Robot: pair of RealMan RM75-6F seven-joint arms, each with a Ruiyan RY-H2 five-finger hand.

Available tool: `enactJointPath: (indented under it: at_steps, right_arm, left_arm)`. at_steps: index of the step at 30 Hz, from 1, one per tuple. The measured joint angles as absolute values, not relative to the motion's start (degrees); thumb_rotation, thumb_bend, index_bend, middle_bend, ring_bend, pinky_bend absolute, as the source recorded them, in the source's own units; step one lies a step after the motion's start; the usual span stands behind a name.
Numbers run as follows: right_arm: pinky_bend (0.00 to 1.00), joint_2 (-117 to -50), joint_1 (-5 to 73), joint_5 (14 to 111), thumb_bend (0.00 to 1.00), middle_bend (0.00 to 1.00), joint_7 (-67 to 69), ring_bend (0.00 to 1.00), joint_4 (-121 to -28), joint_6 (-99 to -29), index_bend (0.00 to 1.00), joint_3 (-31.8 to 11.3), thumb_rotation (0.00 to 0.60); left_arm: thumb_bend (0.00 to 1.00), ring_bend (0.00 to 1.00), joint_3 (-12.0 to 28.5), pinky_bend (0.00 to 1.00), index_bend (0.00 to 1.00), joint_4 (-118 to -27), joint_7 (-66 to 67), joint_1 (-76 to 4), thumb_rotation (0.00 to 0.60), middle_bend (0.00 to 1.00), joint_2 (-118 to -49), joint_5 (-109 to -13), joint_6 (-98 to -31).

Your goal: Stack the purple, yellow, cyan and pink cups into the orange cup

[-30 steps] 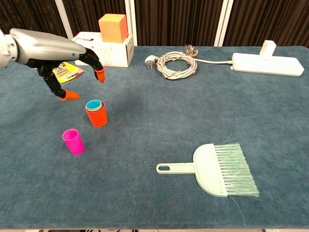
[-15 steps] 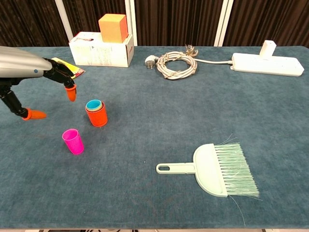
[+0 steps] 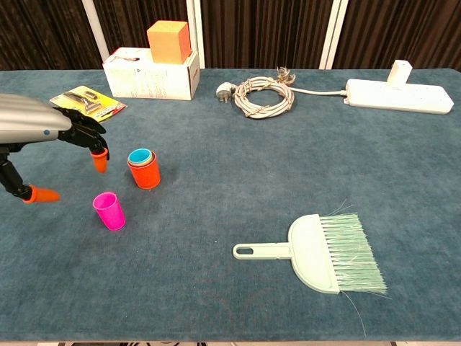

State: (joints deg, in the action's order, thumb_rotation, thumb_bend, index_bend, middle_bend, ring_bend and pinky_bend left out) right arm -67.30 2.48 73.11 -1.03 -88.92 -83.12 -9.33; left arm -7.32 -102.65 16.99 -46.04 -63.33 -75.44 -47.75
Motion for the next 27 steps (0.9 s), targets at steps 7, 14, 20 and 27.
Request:
enactJointPath:
  at_steps: [7,14,20,27]
  right_arm:
    - [0.05,-67.15,2.41,72.89,0.34,0.05,-0.70,0.09,-88.83,-83.09,0.12,-9.47,0.600]
    - [0.05,-66.93,2.31,72.61,0.34,0.05,-0.15,0.09,-88.67,-83.08,0.12,-9.67,0.600]
    - [0.05,-66.90,2.28,72.56,0.34,0.05,0.18,0.09,-88.51,-82.93,0.12,-9.67,0.600]
    - [0.05,-66.92,2.31,72.62,0.34,0.05,0.25,0.09,-88.46,-82.93,0.12,-9.68,0.600]
  left_arm:
    - [0.28,0.00,-6.72,0.00,0.32,-101.25,18.07,-45.94,0.600,0.18,-66.02,-75.60,-47.41]
    - [0.28,0.00,-6.21,0.00,0.33,-100.38,20.22,-45.94,0.600,0.18,-67.80,-74.40,-46.83]
    - [0.28,0.00,-5.95,0.00,0.35,-99.89,21.85,-45.79,0.600,0.18,-68.81,-73.21,-46.56]
    - [0.28,0.00,-5.62,0.00,0.36,-99.17,23.11,-45.62,0.600,0.18,-70.07,-72.26,-46.43]
